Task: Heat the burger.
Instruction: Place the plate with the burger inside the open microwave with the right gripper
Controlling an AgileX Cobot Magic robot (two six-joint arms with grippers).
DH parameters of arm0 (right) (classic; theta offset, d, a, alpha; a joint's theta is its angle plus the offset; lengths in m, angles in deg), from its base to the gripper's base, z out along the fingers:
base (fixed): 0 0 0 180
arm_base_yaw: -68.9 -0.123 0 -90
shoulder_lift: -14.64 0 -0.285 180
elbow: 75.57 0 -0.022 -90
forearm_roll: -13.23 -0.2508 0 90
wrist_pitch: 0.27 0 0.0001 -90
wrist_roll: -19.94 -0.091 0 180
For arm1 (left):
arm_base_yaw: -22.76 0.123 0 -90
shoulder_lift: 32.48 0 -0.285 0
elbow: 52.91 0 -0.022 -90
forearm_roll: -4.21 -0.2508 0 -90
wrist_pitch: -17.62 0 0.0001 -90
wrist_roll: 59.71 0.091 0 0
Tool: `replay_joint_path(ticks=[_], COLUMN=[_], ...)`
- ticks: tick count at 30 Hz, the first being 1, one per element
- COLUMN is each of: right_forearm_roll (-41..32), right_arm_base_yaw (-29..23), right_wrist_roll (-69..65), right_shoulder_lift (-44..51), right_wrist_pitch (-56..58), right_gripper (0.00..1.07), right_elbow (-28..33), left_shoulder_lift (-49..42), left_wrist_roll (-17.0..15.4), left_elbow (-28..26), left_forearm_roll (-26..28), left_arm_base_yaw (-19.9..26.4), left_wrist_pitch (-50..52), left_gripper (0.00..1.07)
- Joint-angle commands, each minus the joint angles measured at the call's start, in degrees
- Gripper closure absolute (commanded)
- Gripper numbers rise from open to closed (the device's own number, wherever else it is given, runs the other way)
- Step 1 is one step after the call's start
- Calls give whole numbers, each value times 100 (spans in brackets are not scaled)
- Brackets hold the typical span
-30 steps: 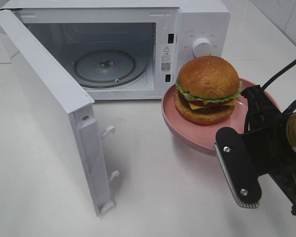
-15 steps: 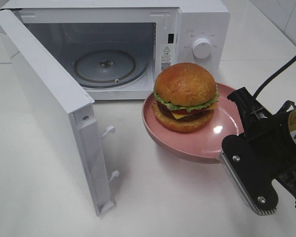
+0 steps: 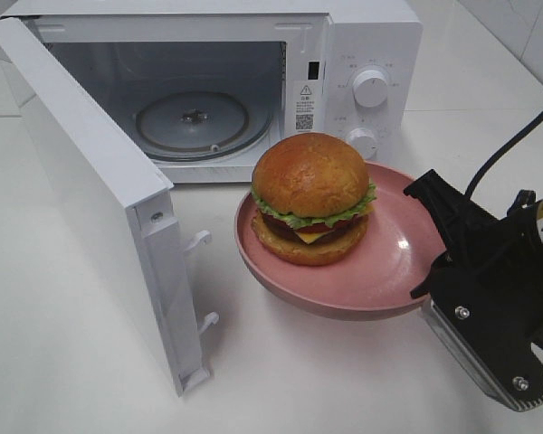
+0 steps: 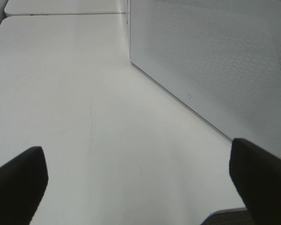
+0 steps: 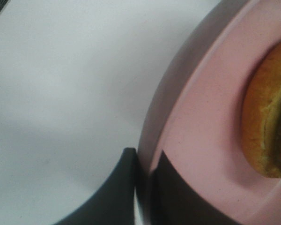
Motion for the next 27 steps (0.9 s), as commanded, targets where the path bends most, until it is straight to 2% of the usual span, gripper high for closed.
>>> replay_joint_path(ticks=[1, 14, 21, 27], right_forearm_roll=[-69, -327, -166, -115], right_arm_base_yaw=[34, 17, -378, -384], right_wrist_roll=[120, 63, 57, -17], right_shoulder_lift=[63, -11, -481, -676], right_wrist_pitch=[-355, -143, -40, -29], right_gripper=[107, 107, 107, 107], right_elbow=[-23, -579, -837, -1003], left_shoulder_lift=[-17, -17, -17, -17], left_wrist_roll=[6, 6, 6, 6], left_elbow=[0, 0, 0, 0], left_forearm_roll=[34, 34, 34, 34], left_arm_base_yaw=[-11, -11, -11, -11], left_wrist_pitch=[80, 80, 80, 80], left_gripper=[9, 9, 9, 9])
